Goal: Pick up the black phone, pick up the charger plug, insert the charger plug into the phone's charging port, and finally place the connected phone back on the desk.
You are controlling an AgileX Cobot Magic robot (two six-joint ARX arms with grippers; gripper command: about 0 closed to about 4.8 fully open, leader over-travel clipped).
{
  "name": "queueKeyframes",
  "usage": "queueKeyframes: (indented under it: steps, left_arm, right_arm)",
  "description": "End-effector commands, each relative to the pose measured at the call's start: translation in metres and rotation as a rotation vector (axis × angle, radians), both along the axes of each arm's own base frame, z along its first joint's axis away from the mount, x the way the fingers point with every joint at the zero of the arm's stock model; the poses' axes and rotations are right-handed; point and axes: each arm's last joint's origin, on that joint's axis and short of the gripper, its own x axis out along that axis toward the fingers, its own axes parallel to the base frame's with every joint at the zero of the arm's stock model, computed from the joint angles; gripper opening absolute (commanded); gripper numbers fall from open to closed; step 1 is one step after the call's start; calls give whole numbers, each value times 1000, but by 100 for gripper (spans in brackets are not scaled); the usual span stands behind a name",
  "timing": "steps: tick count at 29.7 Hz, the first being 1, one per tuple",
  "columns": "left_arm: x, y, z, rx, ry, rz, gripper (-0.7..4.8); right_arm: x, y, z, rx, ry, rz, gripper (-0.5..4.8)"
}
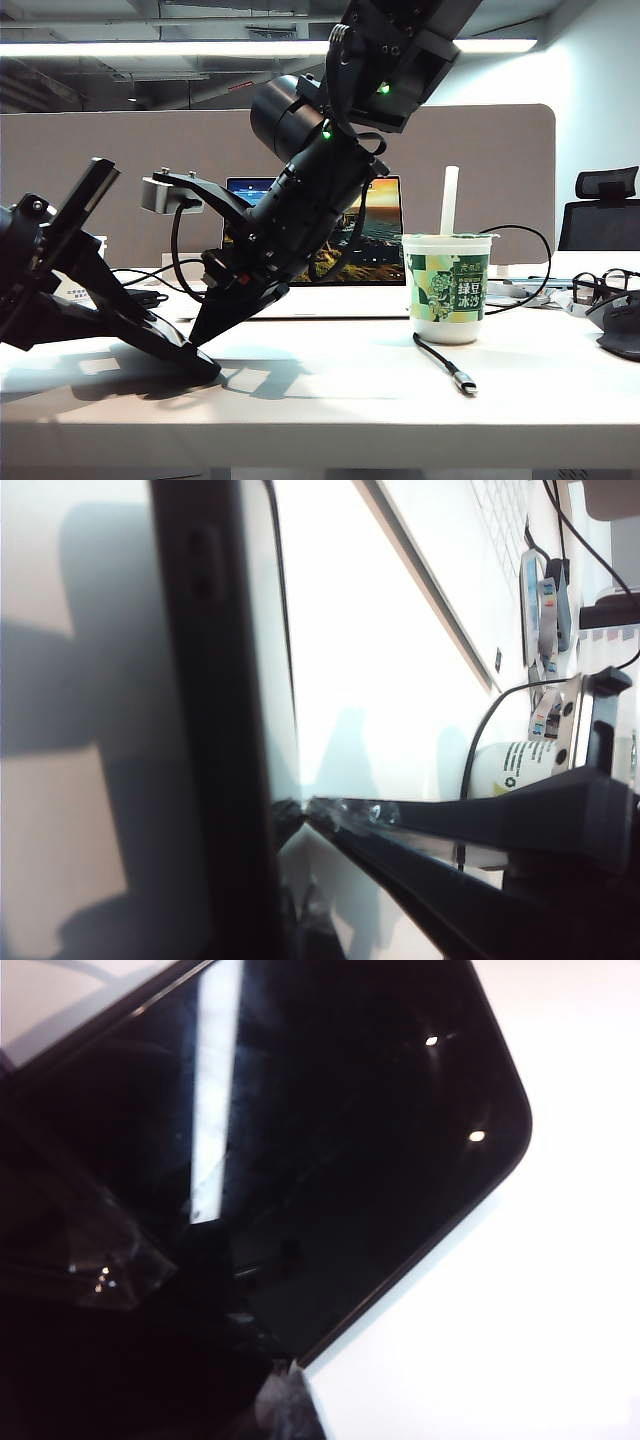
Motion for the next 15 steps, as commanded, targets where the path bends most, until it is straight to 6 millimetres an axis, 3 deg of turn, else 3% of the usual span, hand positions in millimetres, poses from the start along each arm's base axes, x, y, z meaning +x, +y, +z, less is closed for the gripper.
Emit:
queueKeyframes:
  steps: [1,9,15]
  left_arm:
    - [-1,0,-2,41,-32,-40,-6]
    - [5,-3,12,25,-230,-94,-6]
    - [7,-6,25,-1,-393,-169,-6]
  right_arm:
    - [-2,1,7,6,-15,0,-1]
    - [0,-9,35,51,-30,-76,-1]
    - [-2,-23,71,93,-77,-130,-1]
